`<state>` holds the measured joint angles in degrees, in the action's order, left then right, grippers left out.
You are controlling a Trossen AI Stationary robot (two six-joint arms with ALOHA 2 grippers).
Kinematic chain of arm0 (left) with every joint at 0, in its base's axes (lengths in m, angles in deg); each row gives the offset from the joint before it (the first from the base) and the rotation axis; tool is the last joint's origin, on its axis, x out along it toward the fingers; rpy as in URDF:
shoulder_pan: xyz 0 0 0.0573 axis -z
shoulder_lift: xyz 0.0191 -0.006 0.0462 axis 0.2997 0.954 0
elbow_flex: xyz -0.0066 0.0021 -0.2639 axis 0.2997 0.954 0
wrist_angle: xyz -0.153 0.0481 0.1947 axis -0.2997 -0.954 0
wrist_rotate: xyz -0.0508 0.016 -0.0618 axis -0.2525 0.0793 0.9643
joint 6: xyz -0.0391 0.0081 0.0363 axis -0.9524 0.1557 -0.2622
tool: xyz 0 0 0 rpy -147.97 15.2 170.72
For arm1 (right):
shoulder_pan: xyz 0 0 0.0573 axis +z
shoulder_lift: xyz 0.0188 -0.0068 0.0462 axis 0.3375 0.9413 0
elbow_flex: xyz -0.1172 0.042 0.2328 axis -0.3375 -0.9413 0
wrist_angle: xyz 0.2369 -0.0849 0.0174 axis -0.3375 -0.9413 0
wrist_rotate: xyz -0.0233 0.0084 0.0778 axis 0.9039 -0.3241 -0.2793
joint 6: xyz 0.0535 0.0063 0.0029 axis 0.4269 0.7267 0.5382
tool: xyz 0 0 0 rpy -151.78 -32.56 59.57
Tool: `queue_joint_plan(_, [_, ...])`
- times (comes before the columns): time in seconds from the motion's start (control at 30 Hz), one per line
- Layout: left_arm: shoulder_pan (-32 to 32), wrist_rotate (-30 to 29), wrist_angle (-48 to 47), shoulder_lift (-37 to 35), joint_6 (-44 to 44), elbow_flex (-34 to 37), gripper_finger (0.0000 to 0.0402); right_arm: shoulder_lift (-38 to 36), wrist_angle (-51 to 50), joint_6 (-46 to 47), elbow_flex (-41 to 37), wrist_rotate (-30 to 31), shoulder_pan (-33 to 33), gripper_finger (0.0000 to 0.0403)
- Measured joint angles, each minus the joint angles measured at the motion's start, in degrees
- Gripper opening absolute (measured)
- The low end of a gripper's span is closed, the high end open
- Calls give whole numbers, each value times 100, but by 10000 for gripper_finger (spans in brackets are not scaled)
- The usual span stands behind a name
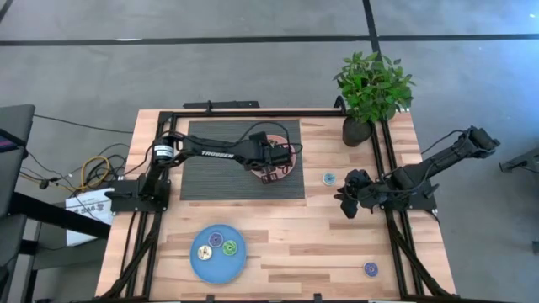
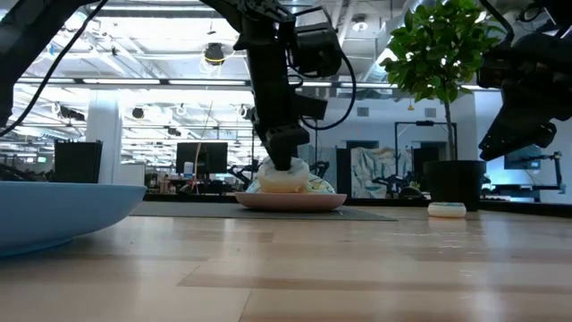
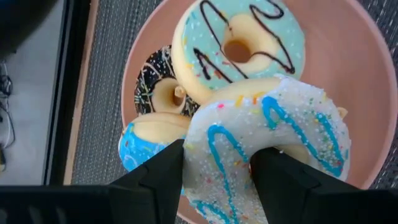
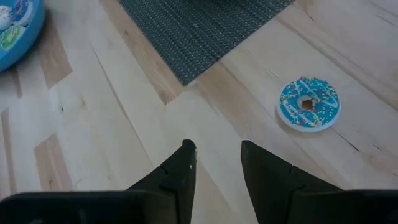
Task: Pick & Place donuts
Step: Put the large white donut on the pink plate
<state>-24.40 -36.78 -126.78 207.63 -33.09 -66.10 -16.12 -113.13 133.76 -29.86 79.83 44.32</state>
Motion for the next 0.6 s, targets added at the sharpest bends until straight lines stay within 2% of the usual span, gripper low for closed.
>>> queue_joint_plan(0.4, [4,210,-109,0,-362,11,170,0,-1,-1,0,0,0,118])
queue_joint_plan(0.6, [22,156,-78,-2,-597,343,170,0,0,-1,0,-7,0,118])
